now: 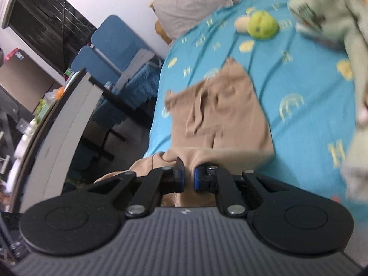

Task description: Fold clothes

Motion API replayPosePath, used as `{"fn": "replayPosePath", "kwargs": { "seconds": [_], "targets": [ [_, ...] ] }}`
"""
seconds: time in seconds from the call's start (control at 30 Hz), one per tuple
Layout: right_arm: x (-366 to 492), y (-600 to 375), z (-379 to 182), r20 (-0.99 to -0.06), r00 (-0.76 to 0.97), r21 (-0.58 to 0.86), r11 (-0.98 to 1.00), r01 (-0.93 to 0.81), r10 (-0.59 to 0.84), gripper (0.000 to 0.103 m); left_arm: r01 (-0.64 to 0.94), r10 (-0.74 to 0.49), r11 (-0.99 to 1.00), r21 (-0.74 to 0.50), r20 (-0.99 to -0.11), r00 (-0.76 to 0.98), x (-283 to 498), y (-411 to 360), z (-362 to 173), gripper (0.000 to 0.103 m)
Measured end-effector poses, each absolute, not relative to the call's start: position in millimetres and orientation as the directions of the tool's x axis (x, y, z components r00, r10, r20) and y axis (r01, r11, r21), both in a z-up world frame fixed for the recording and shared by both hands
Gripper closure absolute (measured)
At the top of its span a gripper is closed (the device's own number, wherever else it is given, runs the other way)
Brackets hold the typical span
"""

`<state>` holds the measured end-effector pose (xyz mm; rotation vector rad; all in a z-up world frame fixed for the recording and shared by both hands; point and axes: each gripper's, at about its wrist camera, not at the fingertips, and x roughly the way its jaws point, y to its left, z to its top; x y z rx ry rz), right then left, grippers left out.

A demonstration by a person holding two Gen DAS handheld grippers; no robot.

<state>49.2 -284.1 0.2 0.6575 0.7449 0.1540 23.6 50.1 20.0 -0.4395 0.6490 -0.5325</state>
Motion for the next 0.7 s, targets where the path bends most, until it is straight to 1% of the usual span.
{"fn": "replayPosePath", "kwargs": {
  "seconds": [0.13, 0.27, 0.4, 0.5, 0.6, 0.67, 0.7],
  "targets": [
    [110.5, -285.1, -9.2, -0.586, 0.742, 0.567, 0.819, 0.088, 0.326, 0.092, 0.33, -0.545, 0.822, -0.465, -0.469, 0.695, 87.5, 29.1, 11.2, 0.096],
    [170.7, -287.5, -35.1, -0.647, 0.705, 0.515, 0.849, 0.123, 0.291, 0.091, 0.344, -0.513, 0.853, -0.392, -0.506, 0.693, 147.4, 8.7, -13.0, 0.095],
    [220.9, -287.8, -67.3, -0.707, 0.656, 0.466, 0.872, 0.149, 0.266, 0.091, 0.351, -0.472, 0.881, -0.317, -0.556, 0.684, 196.0, -4.3, -56.2, 0.095],
    [247.3, -286.6, -93.9, -0.74, 0.622, 0.438, 0.885, 0.158, 0.255, 0.091, 0.347, -0.447, 0.895, -0.282, -0.579, 0.682, 217.9, -5.8, -92.9, 0.092],
    [259.2, -281.5, -114.6, -0.777, 0.586, 0.395, 0.903, 0.167, 0.231, 0.091, 0.305, -0.421, 0.907, -0.29, -0.625, 0.657, 231.7, -3.8, -126.6, 0.091],
    [266.7, -278.2, -127.7, -0.798, 0.562, 0.367, 0.914, 0.172, 0.215, 0.09, 0.296, -0.413, 0.911, -0.289, -0.634, 0.653, 235.3, -1.9, -134.8, 0.088],
    [266.3, -276.7, -126.8, -0.799, 0.564, 0.359, 0.918, 0.168, 0.209, 0.09, 0.299, -0.406, 0.914, -0.275, -0.635, 0.658, 235.0, -2.1, -134.5, 0.084]
  ]
}}
